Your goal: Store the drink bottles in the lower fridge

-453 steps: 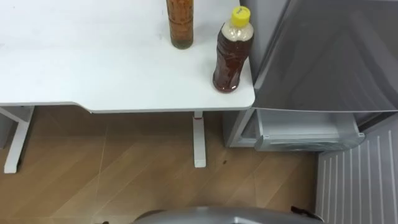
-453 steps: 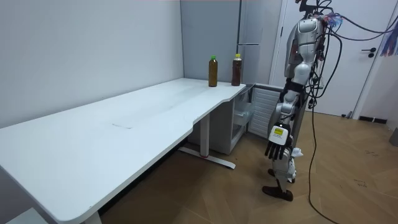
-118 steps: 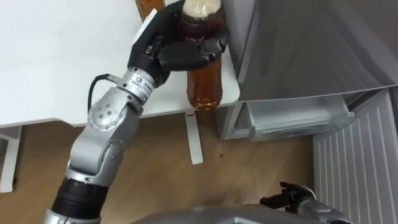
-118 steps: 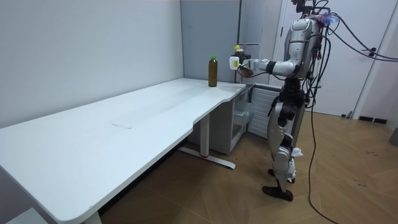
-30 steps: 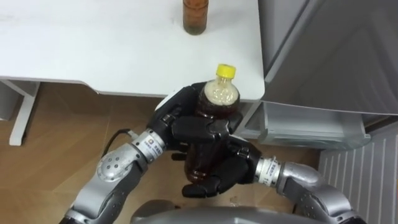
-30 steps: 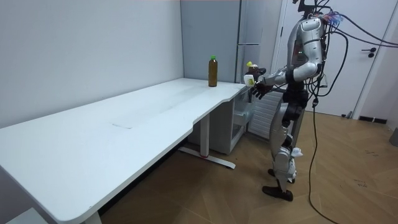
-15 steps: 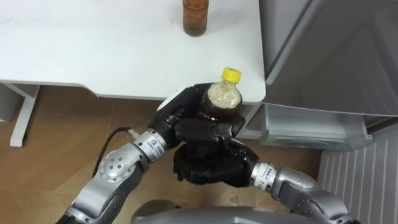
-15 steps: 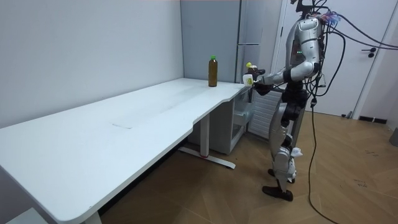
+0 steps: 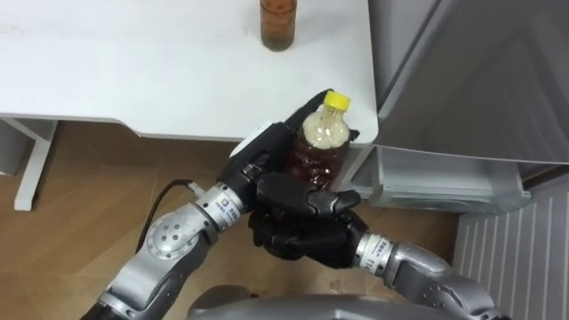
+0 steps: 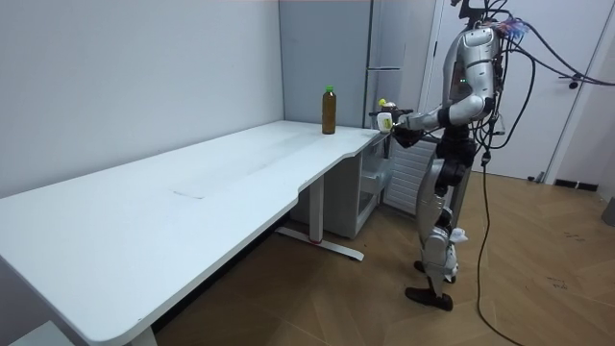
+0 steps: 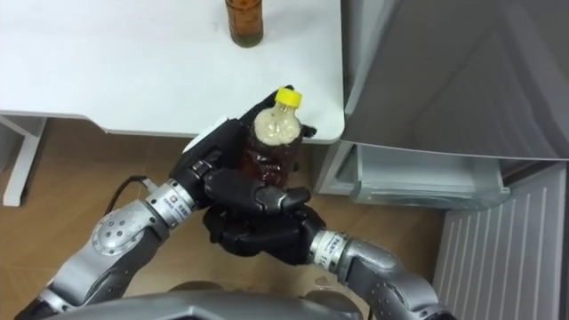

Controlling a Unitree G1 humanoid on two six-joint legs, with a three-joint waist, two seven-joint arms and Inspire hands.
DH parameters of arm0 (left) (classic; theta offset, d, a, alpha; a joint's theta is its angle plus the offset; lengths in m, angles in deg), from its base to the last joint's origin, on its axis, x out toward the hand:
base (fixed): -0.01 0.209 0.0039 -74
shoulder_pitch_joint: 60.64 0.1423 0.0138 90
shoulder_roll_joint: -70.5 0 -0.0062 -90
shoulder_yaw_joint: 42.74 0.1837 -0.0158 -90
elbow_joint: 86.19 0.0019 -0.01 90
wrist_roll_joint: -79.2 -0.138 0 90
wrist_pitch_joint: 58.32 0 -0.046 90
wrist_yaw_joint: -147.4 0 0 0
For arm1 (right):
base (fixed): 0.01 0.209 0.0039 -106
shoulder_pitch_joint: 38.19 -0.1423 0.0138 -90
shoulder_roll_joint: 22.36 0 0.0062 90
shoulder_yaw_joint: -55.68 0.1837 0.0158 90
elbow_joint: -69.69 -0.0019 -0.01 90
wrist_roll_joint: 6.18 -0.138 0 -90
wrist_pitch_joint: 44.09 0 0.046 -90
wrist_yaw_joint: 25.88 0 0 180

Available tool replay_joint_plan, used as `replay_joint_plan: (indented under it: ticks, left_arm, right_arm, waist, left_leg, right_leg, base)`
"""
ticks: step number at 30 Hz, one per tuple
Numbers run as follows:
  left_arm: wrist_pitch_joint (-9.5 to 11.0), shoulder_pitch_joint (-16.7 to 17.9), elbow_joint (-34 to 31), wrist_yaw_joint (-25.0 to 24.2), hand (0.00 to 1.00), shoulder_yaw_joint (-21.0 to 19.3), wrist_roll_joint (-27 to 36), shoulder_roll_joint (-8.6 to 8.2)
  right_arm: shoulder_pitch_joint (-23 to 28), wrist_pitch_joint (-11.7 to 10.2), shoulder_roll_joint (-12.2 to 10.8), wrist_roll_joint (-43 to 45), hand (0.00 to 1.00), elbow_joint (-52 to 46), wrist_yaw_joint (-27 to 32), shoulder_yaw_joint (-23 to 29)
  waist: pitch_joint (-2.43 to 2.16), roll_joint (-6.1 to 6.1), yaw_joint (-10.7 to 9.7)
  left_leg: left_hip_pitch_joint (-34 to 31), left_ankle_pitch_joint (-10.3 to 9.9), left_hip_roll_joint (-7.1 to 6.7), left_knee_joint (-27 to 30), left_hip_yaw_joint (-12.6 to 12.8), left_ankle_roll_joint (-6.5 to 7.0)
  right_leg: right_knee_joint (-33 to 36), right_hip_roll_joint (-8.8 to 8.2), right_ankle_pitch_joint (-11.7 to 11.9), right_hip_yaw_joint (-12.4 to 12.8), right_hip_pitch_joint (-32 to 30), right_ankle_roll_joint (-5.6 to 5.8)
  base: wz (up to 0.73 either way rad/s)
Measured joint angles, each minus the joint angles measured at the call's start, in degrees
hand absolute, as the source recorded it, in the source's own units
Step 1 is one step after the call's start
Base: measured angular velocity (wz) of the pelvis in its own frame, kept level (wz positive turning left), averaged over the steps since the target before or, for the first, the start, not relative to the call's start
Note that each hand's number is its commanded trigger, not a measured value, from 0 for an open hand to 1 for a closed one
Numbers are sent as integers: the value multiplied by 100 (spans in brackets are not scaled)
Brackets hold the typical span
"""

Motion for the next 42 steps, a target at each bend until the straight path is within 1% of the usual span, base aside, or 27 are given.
replay_joint_plan:
  ticks: [3, 4, 9, 10, 11, 12, 13, 14, 15, 16, 18, 20, 21, 22, 23, 25, 27, 30, 32, 34, 35, 37, 38, 40, 41, 42]
  left_arm:
    - [0, -18, -27, 10, 0, 97, 81, -97]
    - [0, -21, -61, 14, 0, 96, 80, -119]
    - [-5, -129, -346, 58, 0, -47, 69, -63]
    - [-8, -149, -491, 60, 0, -118, 56, -37]
    - [-8, -149, -589, 64, 0, -165, 54, -29]
    - [-7, -149, -843, 101, 0, -260, 37, -20]
    - [13, -149, -1110, 125, 0, -351, 23, -17]
    - [57, -150, -1210, 141, 0, -386, 24, -19]
    - [147, -150, -1369, 215, 0, -446, 11, -36]
    - [194, -150, -1496, 304, 0, -501, -27, -64]
    - [234, -155, -1639, 420, 0, -601, -137, -104]
    - [234, -157, -1916, 578, 0, -713, -168, -111]
    - [259, -159, -2146, 662, 0, -823, -167, -123]
    - [397, -165, -2333, 763, 0, -917, -167, -136]
    - [476, -174, -2399, 815, 0, -964, -175, -139]
    - [632, -222, -2726, 1025, 0, -1267, -297, -248]
    - [776, -250, -2944, 1217, 0, -1444, -297, -312]
    - [962, -404, -3172, 1575, 0, -1637, -566, -398]
    - [1069, -454, -3251, 1761, 0, -1864, -814, -398]
    - [1109, -493, -3385, 2051, 0, -2331, -1178, -393]
    - [1151, -493, -3411, 2135, 0, -2480, -1241, -388]
    - [1377, -494, -3464, 2544, 0, -3127, -1568, -410]
    - [1447, -496, -3465, 2657, 0, -3316, -1694, -410]
    - [1694, -527, -3463, 3129, 0, -4054, -2068, -414]
    - [1747, -527, -3463, 3258, 0, -4230, -2161, -413]
    - [1826, -527, -3460, 3535, 0, -4541, -2335, -411]
  right_arm:
    - [-19, -2, -27, 79, 100, 0, 243, 5]
    - [-32, -36, -31, 172, 100, 0, 275, 17]
    - [-118, -141, -62, 182, 100, -2, 96, 13]
    - [-161, -189, -51, 105, 100, -4, -42, 5]
    - [-180, -191, -48, 51, 100, -15, -99, 2]
    - [-184, -211, -35, -10, 100, -90, -157, 6]
    - [-189, -267, -38, -42, 100, -135, -236, 6]
    - [-191, -298, -39, -52, 100, -152, -268, 4]
    - [-189, -331, -26, -54, 100, -186, -325, 9]
    - [-189, -375, -28, -50, 100, -200, -375, 12]
    - [-190, -447, -1, -18, 100, -202, -401, 29]
    - [-182, -496, 14, -18, 100, -202, -456, 60]
    - [-158, -544, 64, -18, 100, -202, -497, 63]
    - [-124, -589, 113, 8, 100, -202, -547, 65]
    - [-98, -627, 137, 34, 100, -202, -568, 73]
    - [42, -716, 177, 132, 100, -192, -626, 147]
    - [159, -736, 176, 193, 100, -194, -634, 224]
    - [267, -739, 191, 324, 100, -193, -630, 358]
    - [282, -739, 177, 394, 100, -194, -630, 433]
    - [373, -741, 172, 564, 100, -193, -634, 619]
    - [429, -740, 178, 576, 100, -194, -643, 685]
    - [699, -741, 125, 674, 100, -194, -698, 1024]
    - [761, -741, 114, 708, 100, -193, -703, 1099]
    - [1033, -742, 48, 752, 100, -194, -723, 1406]
    - [1105, -742, 37, 775, 100, -195, -730, 1488]
    - [1248, -742, -50, 804, 100, -195, -730, 1647]
  waist:
    - [10, -13, 16]
    - [11, -12, 12]
    - [15, -6, 15]
    - [15, -6, 17]
    - [14, -7, 18]
    - [14, -6, 14]
    - [14, -6, 18]
    - [14, -6, 18]
    - [17, 1, 21]
    - [21, 10, 18]
    - [17, 24, 14]
    - [14, 45, 17]
    - [6, 69, 21]
    - [-1, 101, 34]
    - [1, 121, 32]
    - [8, 170, 43]
    - [11, 184, 101]
    - [6, 193, 168]
    - [3, 201, 241]
    - [-9, 231, 406]
    - [-13, 241, 453]
    - [-20, 267, 610]
    - [-18, 269, 642]
    - [-18, 265, 781]
    - [-21, 261, 803]
    - [-32, 243, 864]
  left_leg:
    - [-4, 0, -5, 3, -7, 1]
    - [-7, 0, -5, 3, -8, 0]
    - [-11, 0, 3, 1, -3, 0]
    - [-9, 0, 3, 2, 5, 0]
    - [-7, 0, 3, 2, 7, 0]
    - [0, 0, 2, 3, 11, 0]
    - [9, 0, 1, 2, 19, 0]
    - [18, 0, 0, 1, 18, 0]
    - [45, 0, -1, -1, 18, 0]
    - [69, 0, -2, -2, 11, 1]
    - [72, 0, -4, -4, -31, 1]
    - [58, 0, -14, -5, -77, 1]
    - [72, 0, -30, -6, -96, 1]
    - [106, 3, -58, -8, -98, 0]
    - [125, 4, -59, -6, -100, 1]
    - [220, 5, -68, -22, -116, 1]
    - [295, 5, -81, -48, -115, 2]
    - [313, 5, -84, -39, -146, 2]
    - [331, 11, -84, -46, -154, -3]
    - [376, 30, -81, -98, -134, -6]
    - [383, 35, -82, -109, -134, -6]
    - [484, 48, -87, -167, -154, -4]
    - [508, 49, -87, -183, -155, -5]
    - [532, 49, -92, -179, -212, -5]
    - [524, 49, -93, -179, -243, -5]
    - [514, 60, -94, -180, -287, -1]
  right_leg:
    - [-3, -3, 0, -6, -2, 0]
    - [-4, -3, 0, -6, -10, 0]
    - [-4, 5, 0, -11, -18, 0]
    - [-4, 4, 0, -11, -14, 0]
    - [-4, 4, 0, -10, -10, 0]
    - [-4, 2, 0, -1, -8, 0]
    - [-6, 1, 0, 4, 0, 0]
    - [-7, -1, 0, 5, 9, 0]
    - [-8, -2, 0, 4, 35, 0]
    - [-10, -2, 0, 1, 63, 0]
    - [-10, 2, 0, 2, 71, 0]
    - [-13, 4, 0, -8, 70, 0]
    - [-11, 3, 0, -15, 89, 0]
    - [-12, -1, 0, -15, 123, 0]
    - [-16, -2, 0, -20, 147, 0]
    - [-40, -4, 0, -28, 242, 0]
    - [-116, -9, 0, -36, 334, 1]
    - [-115, -8, 0, -80, 381, 1]
    - [-113, -6, 0, -75, 385, 0]
    - [-103, -3, 0, -43, 397, 0]
    - [-103, -3, 0, -44, 408, 0]
    - [-116, -8, 0, -69, 514, 0]
    - [-119, -5, 0, -65, 533, 0]
    - [-132, -11, 0, -133, 589, 0]
    - [-137, -15, 0, -173, 595, 0]
    - [-160, -23, 0, -186, 599, 0]
  base:
    - [0]
    - [0]
    - [0]
    - [0]
    - [0]
    - [0]
    - [0]
    - [0]
    - [0]
    - [0]
    - [3]
    - [8]
    - [6]
    - [4]
    - [3]
    - [0]
    - [0]
    - [4]
    - [-2]
    - [-5]
    - [0]
    - [5]
    - [5]
    - [11]
    - [20]
    - [8]
